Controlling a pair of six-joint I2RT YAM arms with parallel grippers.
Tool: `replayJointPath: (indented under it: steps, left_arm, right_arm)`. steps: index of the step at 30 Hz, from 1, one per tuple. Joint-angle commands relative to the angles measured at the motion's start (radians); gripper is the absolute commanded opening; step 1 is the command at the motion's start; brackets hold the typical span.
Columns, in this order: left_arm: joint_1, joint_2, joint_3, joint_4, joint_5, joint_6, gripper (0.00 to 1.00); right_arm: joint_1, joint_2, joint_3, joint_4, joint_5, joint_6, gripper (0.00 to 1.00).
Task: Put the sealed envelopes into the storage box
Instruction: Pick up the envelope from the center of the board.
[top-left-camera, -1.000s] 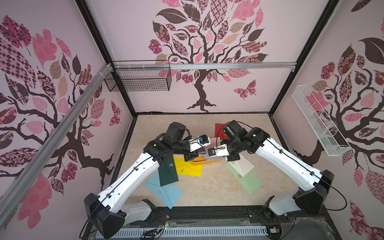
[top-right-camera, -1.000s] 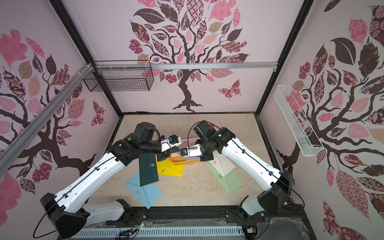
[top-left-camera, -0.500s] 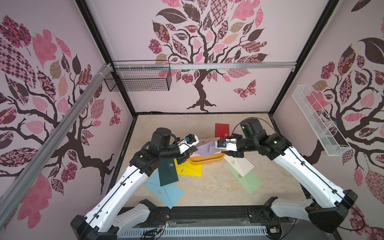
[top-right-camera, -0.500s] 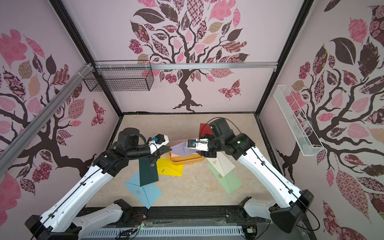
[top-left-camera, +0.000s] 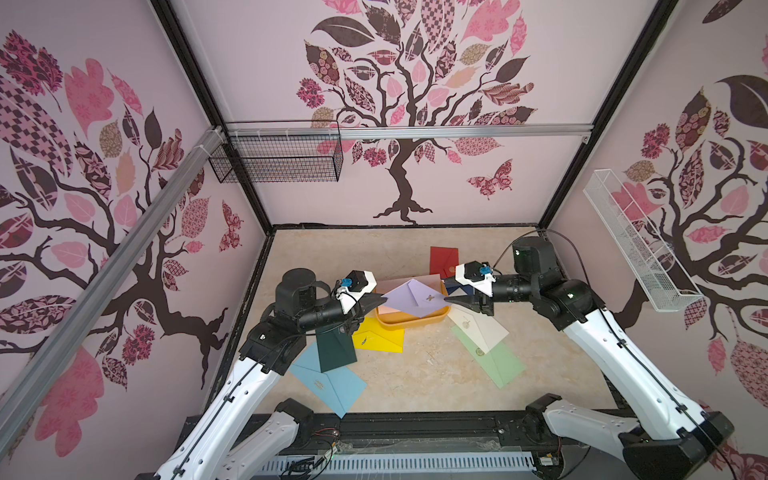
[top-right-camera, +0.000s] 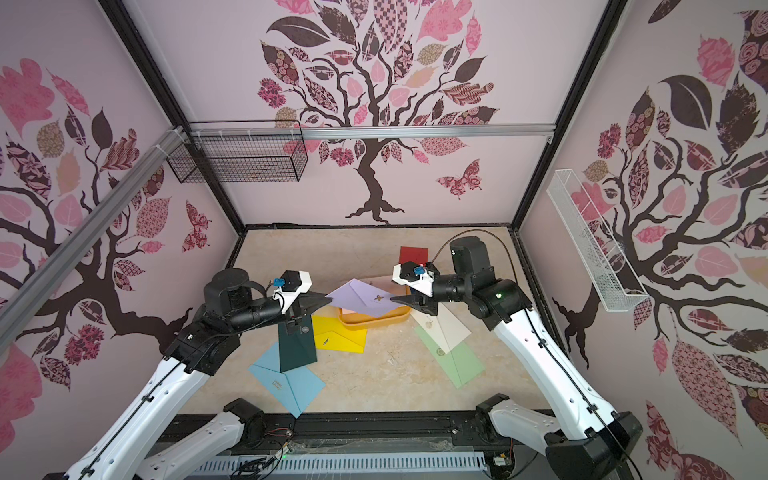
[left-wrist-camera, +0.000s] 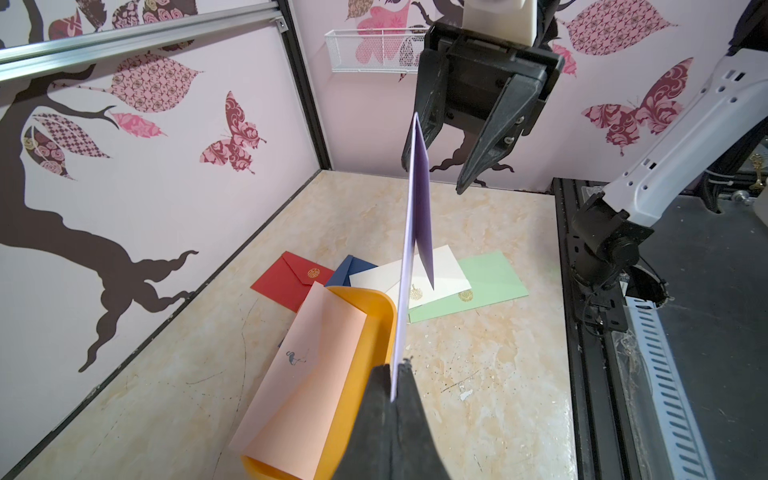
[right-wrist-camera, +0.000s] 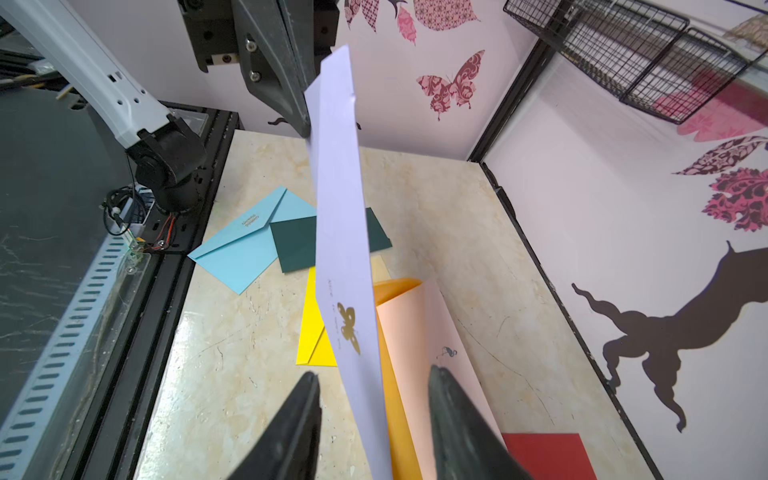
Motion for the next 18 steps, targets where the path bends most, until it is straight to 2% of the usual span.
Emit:
replayJointPath:
  steps: [1,6,12,18]
  left_arm:
    - [0.006,-0.002,0.001,0.032,0.051,-0.030,0.00]
    - [0.006,-0.008,-0.004,0.054,0.076,-0.046,0.00]
    - [0.007,-0.009,0.001,0.054,0.096,-0.054,0.00]
    - [0.006,-0.003,0.001,0.060,0.120,-0.062,0.00]
  right_arm:
    - [0.000,0.017,0.013,0.037,-0.073,0.034,0.46]
    - [-0.001,0.043,0.026,0.018,-0.090,0.028,0.46]
    - [0.000,0.055,0.020,0.029,-0.093,0.025,0.36]
    - [0.000,0.070,0.022,0.027,-0.093,0.018,0.33]
